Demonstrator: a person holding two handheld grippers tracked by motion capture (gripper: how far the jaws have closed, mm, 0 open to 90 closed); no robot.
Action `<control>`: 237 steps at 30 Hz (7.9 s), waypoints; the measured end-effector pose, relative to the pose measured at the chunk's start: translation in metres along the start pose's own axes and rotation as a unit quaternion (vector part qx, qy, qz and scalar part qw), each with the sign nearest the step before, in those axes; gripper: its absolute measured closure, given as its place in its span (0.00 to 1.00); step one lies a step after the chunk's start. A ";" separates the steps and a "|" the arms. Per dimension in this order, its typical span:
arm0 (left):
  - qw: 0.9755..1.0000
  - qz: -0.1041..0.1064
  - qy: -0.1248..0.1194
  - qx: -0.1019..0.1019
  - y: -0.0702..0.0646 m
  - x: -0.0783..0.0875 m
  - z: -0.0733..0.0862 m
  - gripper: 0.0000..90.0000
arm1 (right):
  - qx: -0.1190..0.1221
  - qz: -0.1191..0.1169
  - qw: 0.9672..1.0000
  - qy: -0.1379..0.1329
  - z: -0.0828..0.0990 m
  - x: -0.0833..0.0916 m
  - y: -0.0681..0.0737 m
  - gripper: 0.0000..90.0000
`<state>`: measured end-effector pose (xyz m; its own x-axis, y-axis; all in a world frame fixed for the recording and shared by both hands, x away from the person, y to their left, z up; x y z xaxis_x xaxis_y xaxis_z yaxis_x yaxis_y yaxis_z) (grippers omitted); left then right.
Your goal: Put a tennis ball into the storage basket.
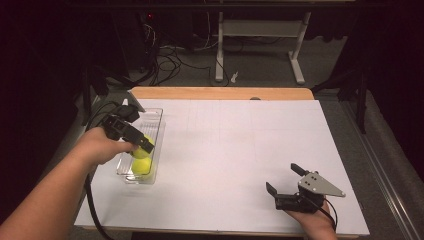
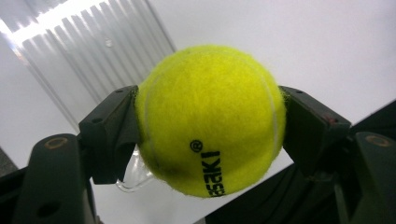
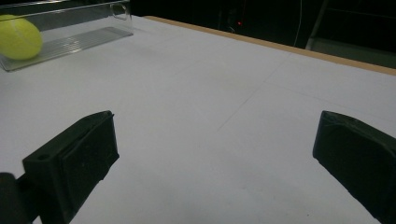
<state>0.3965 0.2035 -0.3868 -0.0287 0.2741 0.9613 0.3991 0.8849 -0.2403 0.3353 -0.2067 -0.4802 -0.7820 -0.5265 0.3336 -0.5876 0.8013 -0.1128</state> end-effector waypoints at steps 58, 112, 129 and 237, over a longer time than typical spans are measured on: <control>0.996 -0.029 0.003 0.083 0.058 -0.048 -0.051 0.29 | -0.006 -0.005 1.000 -0.013 -0.002 0.003 0.000 0.00; 0.998 -0.004 -0.005 0.057 0.038 -0.043 -0.041 0.02 | 0.002 -0.007 1.000 -0.013 -0.005 0.002 0.003 0.00; 1.000 -0.004 -0.003 0.022 -0.001 -0.043 -0.034 0.01 | 0.005 -0.009 1.000 -0.014 -0.006 0.002 0.004 0.00; 0.956 0.116 -0.224 -0.151 -0.081 -0.155 0.033 0.02 | -0.003 -0.006 1.000 -0.010 -0.004 0.000 0.007 0.00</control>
<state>0.3380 0.1020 -0.5208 -0.2699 0.6428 0.7169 0.6866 0.6505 -0.3247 0.3320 -0.1996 -0.4777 -0.7788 -0.5421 0.3154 -0.5960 0.7964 -0.1027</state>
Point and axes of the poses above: each handheld gripper's, and its own axes: x roughly backward along the jaws, z roughly out of its underside, y roughly to its left, the point moved 9 cm from there along -x, roughly forward along the jaws, and after that the axes turned 4 degrees about x, right-handed, at the moved point
